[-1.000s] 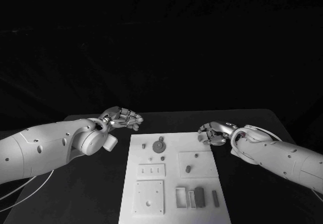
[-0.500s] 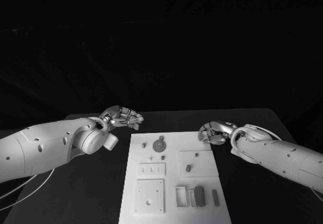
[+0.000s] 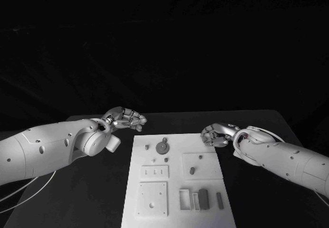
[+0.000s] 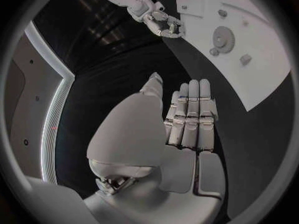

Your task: Assemble the parts on the task board

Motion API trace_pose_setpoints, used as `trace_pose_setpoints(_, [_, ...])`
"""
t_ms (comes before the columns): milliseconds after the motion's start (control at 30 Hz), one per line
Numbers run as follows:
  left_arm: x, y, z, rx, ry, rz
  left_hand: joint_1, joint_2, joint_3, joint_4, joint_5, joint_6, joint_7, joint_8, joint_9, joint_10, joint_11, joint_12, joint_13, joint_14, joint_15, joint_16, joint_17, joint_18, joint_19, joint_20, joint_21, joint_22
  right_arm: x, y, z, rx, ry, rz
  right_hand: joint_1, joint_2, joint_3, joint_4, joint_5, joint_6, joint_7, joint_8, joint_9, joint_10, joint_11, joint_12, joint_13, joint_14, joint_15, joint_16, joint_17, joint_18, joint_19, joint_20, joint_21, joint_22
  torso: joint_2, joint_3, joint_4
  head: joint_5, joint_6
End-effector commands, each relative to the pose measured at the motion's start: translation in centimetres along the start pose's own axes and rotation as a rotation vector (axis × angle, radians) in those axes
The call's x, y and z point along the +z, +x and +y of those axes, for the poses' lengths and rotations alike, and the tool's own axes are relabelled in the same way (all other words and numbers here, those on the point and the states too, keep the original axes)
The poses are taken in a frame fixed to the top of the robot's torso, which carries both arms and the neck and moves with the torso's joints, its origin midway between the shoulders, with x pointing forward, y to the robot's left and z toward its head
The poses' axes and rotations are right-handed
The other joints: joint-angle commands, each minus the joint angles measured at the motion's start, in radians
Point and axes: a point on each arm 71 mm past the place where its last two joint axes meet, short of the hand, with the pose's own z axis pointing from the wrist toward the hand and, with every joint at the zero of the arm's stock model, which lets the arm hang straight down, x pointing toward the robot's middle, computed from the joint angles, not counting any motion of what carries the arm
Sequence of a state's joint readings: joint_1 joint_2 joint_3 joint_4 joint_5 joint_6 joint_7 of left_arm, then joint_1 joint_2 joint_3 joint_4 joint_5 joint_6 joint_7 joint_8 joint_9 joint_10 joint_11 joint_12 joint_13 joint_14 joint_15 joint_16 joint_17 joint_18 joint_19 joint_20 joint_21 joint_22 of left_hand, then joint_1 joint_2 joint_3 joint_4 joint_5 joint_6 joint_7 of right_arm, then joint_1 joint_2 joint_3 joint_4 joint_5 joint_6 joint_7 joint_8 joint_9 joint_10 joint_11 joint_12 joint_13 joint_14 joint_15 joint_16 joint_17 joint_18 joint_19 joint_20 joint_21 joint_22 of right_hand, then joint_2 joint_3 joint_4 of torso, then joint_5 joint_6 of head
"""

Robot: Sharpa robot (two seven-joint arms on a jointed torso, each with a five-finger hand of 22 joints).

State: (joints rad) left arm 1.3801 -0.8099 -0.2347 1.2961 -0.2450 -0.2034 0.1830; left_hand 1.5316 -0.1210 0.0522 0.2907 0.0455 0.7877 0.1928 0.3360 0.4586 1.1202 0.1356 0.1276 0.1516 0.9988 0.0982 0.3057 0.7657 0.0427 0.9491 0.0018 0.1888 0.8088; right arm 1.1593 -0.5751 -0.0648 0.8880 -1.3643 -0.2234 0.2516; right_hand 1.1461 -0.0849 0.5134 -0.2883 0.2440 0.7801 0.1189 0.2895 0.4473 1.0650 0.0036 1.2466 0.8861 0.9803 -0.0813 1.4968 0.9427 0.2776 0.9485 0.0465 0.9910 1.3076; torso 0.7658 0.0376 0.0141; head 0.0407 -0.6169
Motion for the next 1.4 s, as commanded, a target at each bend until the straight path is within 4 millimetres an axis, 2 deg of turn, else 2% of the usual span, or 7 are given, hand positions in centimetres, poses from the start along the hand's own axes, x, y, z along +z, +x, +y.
trace_pose_setpoints(33, [0.0,0.2,-0.2,0.0,0.01,0.017,0.006,-0.003,-0.003,0.001,0.003,-0.004,0.005,-0.006,0.001,-0.003,0.006,-0.004,0.001,0.004,0.002,-0.006,0.001,0.016,0.0,-0.001,-0.007,0.001,0.0,0.2,0.1,-0.012,-0.009,0.017,-0.004,0.01,-0.005,0.002,-0.006,0.004,-0.001,0.002,0.001,0.001,0.005,0.007,0.002,-0.003,-0.001,0.007,-0.002,-0.016,-0.003,0.004,0.004,0.015,0.0,-0.0001,-0.0004,0.002,-0.002])
trace_pose_setpoints(233, [0.0,0.2,-0.2,0.0,0.008,0.017,0.005,-0.003,-0.003,0.001,0.003,-0.004,0.005,-0.006,0.001,-0.002,0.006,-0.005,0.002,0.004,0.002,-0.006,0.001,0.016,0.0,-0.001,-0.007,0.002,0.1,0.2,0.2,-0.014,-0.009,0.014,-0.007,0.017,-0.004,0.003,-0.006,0.012,0.001,0.006,0.003,0.004,0.006,0.009,0.002,0.0,-0.001,0.01,-0.002,-0.016,0.0,0.003,0.006,0.015,0.0,0.0006,-0.0012,0.003,-0.003])
trace_pose_setpoints(433, [0.0,0.2,-0.2,0.0,0.007,0.016,0.005,-0.003,-0.003,0.001,0.003,-0.004,0.005,-0.007,0.001,-0.002,0.006,-0.005,0.002,0.004,0.002,-0.006,0.002,0.016,0.0,-0.001,-0.007,0.002,0.1,0.1,0.1,-0.023,0.002,0.005,-0.012,0.029,0.003,0.003,-0.004,0.047,0.009,0.022,0.011,0.008,0.014,0.013,0.002,0.003,0.002,0.014,-0.005,-0.016,0.005,0.0,0.01,0.015,0.0,0.0012,-0.0011,0.004,-0.004])
trace_pose_setpoints(667, [0.0,0.2,-0.2,0.0,0.005,0.017,0.004,-0.003,-0.004,0.001,0.003,-0.004,0.005,-0.007,0.002,-0.002,0.005,-0.005,0.002,0.004,0.002,-0.007,0.002,0.016,0.0,-0.001,-0.007,0.002,0.2,0.2,0.1,-0.026,0.003,0.006,-0.016,0.031,0.005,0.004,-0.005,0.058,0.016,0.026,0.014,0.01,0.02,0.016,0.002,0.006,0.005,0.017,-0.006,-0.016,0.008,-0.002,0.012,0.015,0.0,0.0015,-0.0015,0.003,-0.005])
trace_pose_setpoints(900, [0.0,0.2,-0.2,0.002,0.007,0.021,0.004,-0.003,-0.004,0.001,0.003,-0.004,0.005,-0.007,0.002,-0.002,0.005,-0.005,0.002,0.004,0.002,-0.007,0.002,0.016,0.0,-0.001,-0.007,0.002,0.4,0.6,0.3,-0.026,0.003,0.006,-0.021,0.042,0.011,0.006,-0.004,0.08,0.023,0.033,0.018,0.012,0.027,0.02,0.003,0.009,0.012,0.02,-0.008,-0.016,0.011,-0.003,0.014,0.015,0.0,0.0021,-0.0014,0.003,-0.005])
trace_pose_setpoints(1100, [0.0,0.2,-0.2,0.003,0.006,0.02,0.003,-0.003,-0.004,0.001,0.003,-0.005,0.005,-0.007,0.002,-0.002,0.006,-0.005,0.002,0.004,0.002,-0.008,0.003,0.016,0.0,-0.001,-0.008,0.002,0.5,1.5,0.5,-0.018,0.003,0.016,-0.025,0.04,0.011,0.006,-0.005,0.08,0.024,0.031,0.018,0.011,0.028,0.02,0.003,0.009,0.013,0.021,-0.008,-0.016,0.012,-0.003,0.015,0.015,0.001,0.0016,-0.0004,0.005,-0.009])
trace_pose_setpoints(1400, [-0.1,0.1,-0.1,0.003,0.004,0.019,0.004,-0.003,-0.004,0.001,0.003,-0.005,0.005,-0.007,0.002,-0.002,0.006,-0.006,0.002,0.004,0.002,-0.008,0.003,0.016,0.0,-0.001,-0.008,0.002,0.2,1.4,-0.1,-0.025,0.023,0.002,-0.025,0.047,0.017,0.005,-0.004,0.089,0.028,0.032,0.019,0.012,0.031,0.022,0.003,0.01,0.016,0.022,-0.009,-0.016,0.013,-0.004,0.015,0.014,0.001,0.0011,-0.0013,0.006,-0.012])
